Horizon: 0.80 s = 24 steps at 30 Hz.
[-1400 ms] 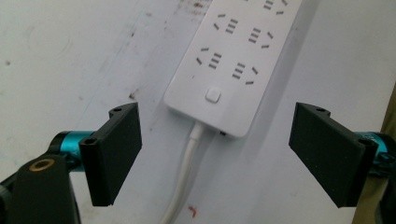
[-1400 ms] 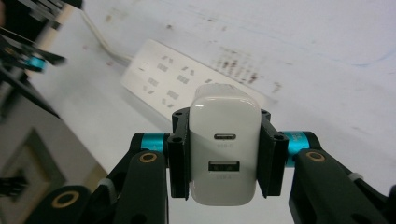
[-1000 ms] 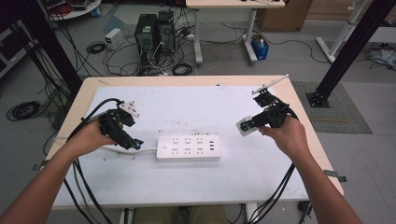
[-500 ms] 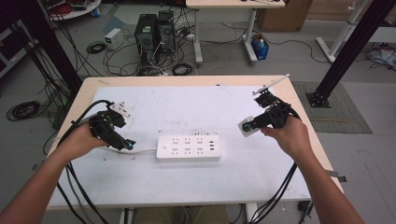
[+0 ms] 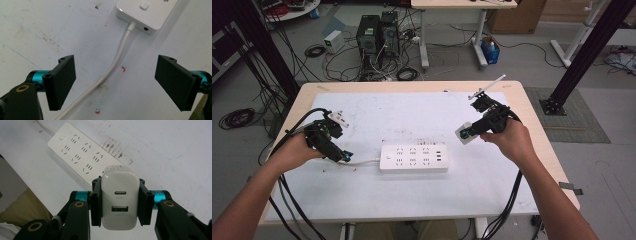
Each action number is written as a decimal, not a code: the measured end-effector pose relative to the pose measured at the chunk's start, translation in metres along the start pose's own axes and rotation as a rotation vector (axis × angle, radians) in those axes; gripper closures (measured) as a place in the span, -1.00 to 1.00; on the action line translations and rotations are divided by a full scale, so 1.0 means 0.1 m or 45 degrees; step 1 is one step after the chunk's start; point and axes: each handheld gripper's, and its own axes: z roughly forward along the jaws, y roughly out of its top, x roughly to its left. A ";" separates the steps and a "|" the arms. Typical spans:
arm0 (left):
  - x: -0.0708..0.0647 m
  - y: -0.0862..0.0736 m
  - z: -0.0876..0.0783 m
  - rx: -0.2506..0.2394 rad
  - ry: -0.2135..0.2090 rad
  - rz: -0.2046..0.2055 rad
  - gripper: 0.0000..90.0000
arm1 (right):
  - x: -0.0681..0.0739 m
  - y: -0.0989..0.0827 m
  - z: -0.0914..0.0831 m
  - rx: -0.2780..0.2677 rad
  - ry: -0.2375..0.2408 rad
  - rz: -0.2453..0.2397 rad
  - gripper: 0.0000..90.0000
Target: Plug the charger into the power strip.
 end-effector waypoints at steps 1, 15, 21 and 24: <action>-0.01 0.00 0.01 0.008 -0.004 0.003 -0.62 | 0.01 0.02 0.01 0.001 0.007 -0.020 0.38; -0.03 0.02 0.14 0.023 -0.034 0.024 -0.62 | 0.23 0.26 0.26 0.072 0.059 -0.297 0.39; -0.04 0.00 0.15 0.020 -0.041 0.020 -0.62 | 0.32 0.43 0.48 0.088 0.115 -0.532 0.39; -0.04 -0.01 0.15 0.014 -0.040 0.016 -0.62 | 0.35 0.49 0.56 0.117 0.114 -0.613 0.39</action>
